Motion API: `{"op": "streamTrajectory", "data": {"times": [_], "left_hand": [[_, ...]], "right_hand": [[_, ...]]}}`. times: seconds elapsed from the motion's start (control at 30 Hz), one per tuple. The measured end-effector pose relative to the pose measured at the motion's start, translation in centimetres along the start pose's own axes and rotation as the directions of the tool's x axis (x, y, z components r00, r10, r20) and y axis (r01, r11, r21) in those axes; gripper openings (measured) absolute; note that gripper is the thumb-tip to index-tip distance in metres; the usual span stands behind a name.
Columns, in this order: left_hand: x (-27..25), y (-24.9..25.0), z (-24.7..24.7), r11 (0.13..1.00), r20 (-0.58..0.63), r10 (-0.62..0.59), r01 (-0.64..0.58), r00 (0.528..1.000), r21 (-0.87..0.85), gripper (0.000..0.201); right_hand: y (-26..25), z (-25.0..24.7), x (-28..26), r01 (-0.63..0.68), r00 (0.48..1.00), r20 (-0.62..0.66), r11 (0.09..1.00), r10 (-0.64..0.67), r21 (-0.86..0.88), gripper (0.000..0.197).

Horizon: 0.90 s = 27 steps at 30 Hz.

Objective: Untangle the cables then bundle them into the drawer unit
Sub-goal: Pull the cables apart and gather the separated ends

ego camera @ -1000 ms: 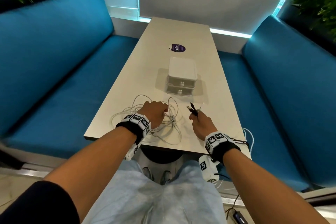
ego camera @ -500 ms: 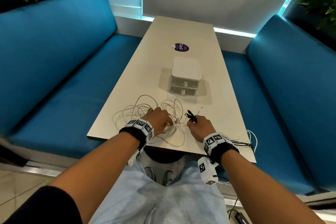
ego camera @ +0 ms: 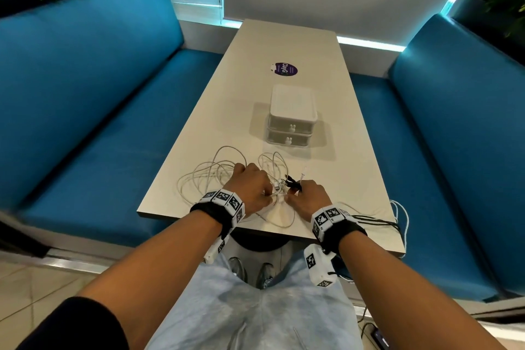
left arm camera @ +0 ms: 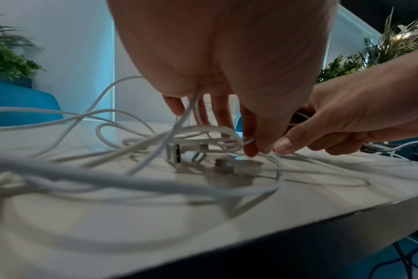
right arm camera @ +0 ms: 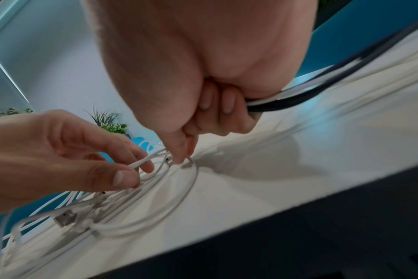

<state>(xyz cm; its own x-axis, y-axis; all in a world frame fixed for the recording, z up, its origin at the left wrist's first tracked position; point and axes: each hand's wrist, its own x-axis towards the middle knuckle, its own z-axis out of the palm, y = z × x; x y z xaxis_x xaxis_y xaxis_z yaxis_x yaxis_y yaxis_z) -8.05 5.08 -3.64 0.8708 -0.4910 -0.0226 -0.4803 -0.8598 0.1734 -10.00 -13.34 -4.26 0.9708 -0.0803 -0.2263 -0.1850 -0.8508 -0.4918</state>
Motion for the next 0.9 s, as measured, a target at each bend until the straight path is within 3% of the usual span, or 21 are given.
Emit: {"op": "streamTrajectory", "data": {"times": [0.27,0.5,0.67,0.77,0.9], "left_hand": [[-0.2,-0.1,-1.1,0.998,-0.144,0.003,0.007,0.99,0.067,0.032],[0.0,0.7,-1.4,0.993,-0.083,0.01,0.0,0.997,0.118,0.029],[0.3,1.4,-1.0,0.994,-0.067,0.016,-0.009,0.998,0.106,0.026],[0.5,1.7,-0.9,0.994,-0.055,0.008,-0.002,0.998,0.107,0.025],[0.6,1.7,-0.9,0.995,-0.049,-0.004,0.009,0.999,0.104,0.023]], "right_hand": [[-0.1,-0.4,0.4,-0.068,0.993,-0.093,0.998,0.069,0.018,0.034],[0.0,-2.1,0.3,0.006,0.988,-0.156,0.988,0.019,0.156,0.031],[-0.1,-2.9,-0.5,0.106,0.992,-0.093,0.949,-0.082,0.297,0.024],[0.2,-2.7,-0.4,0.115,0.993,-0.009,0.974,-0.115,0.195,0.024],[0.3,-1.8,0.0,0.026,0.999,0.046,0.998,-0.029,0.057,0.03]]}}
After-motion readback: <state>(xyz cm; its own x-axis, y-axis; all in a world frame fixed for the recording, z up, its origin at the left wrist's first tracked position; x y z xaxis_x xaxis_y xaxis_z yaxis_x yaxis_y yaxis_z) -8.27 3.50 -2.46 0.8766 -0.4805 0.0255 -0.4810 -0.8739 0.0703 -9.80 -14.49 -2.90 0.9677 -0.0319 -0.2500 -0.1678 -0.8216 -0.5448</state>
